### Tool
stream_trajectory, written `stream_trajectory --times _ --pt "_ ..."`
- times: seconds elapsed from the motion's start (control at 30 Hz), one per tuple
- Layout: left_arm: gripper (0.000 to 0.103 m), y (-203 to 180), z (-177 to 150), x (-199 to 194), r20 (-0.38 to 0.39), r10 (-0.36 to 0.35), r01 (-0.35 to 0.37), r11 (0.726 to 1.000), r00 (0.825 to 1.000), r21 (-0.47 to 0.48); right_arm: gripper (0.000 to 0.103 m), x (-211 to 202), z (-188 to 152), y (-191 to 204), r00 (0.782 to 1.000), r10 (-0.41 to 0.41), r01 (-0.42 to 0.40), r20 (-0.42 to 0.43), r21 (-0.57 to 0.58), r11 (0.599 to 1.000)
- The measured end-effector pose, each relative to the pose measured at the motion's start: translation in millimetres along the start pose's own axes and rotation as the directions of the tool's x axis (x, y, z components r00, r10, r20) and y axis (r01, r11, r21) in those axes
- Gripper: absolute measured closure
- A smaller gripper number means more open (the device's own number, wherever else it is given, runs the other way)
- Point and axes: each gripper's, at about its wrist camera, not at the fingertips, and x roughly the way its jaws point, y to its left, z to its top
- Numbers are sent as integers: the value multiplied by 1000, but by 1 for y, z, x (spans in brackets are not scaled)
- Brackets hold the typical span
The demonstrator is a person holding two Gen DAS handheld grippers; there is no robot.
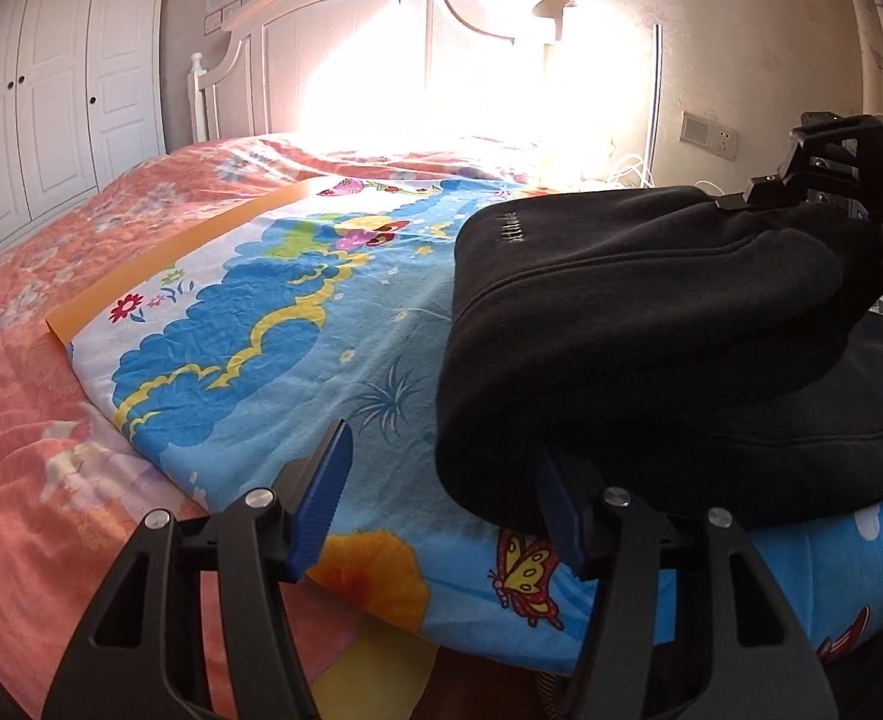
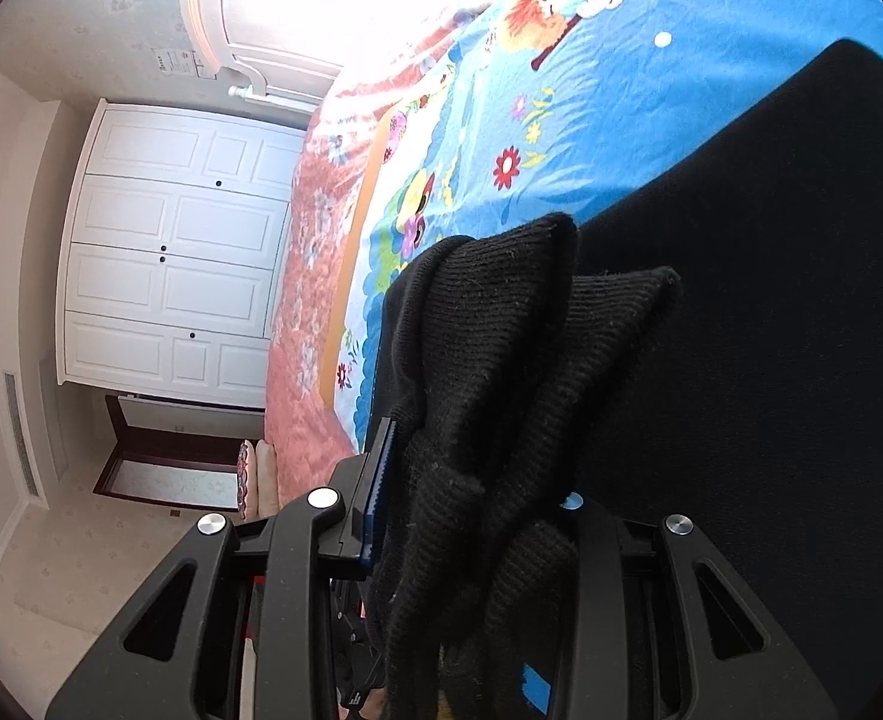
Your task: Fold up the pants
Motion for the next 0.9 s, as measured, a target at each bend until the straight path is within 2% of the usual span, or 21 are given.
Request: stream_trajectory --times 0.17,0.23,0.3,0.37,0.4,0.43,0.5,0.53,0.57,0.6,0.63,0.73,0.77,0.8,0.87,0.9 --pt "38 -16 -5 1 21 37 -39 995 999 89 70 -7 1 -20 999 -42 42 22 31 999" --pt "40 -30 -7 -4 55 56 -64 984 997 166 70 -7 0 -24 999 -51 50 19 35 998" --pt "39 -39 -10 -4 74 101 -115 968 992 224 70 -10 1 -21 999 -42 41 24 34 999" --pt "38 -41 -11 0 78 177 -192 947 981 257 71 -22 3 -28 999 -37 36 36 25 999" --pt "38 -47 -14 -2 105 202 -225 925 974 307 71 -27 4 -31 998 -46 45 47 21 999" --pt "38 -57 -20 -4 162 248 -292 871 955 394 71 -30 6 -31 997 -58 57 57 18 998" --pt "38 -80 -40 -5 294 307 -423 714 905 557 71 -32 6 -36 996 -68 67 58 26 997" --pt "38 -84 -45 -4 319 323 -453 673 891 585 71 -30 5 -39 996 -73 72 51 33 997" --pt "38 -84 -44 -2 308 329 -450 679 893 580 71 -28 3 -42 995 -86 85 44 37 996" --pt "38 -81 -41 -2 284 332 -437 704 900 560 71 -25 1 -45 994 -100 99 38 38 994" --pt "38 -80 -38 -3 269 333 -428 716 904 552 71 -25 -1 -48 994 -108 106 32 42 993" --pt "37 -83 -37 -7 294 325 -438 685 899 582 71 -27 -6 -53 993 -117 117 21 36 993" --pt "37 -82 -36 -8 287 317 -427 693 904 581 71 -28 -8 -54 993 -113 112 20 32 993" --pt "34 -78 -33 -9 262 309 -405 721 914 562 71 -29 -9 -55 994 -109 109 19 26 994" --pt "32 -61 -23 -7 188 277 -334 810 942 483 71 -26 -12 -56 993 -118 118 13 3 993" --pt "31 -56 -20 -7 159 261 -305 839 952 450 71 -23 -14 -58 990 -139 139 5 -17 990"
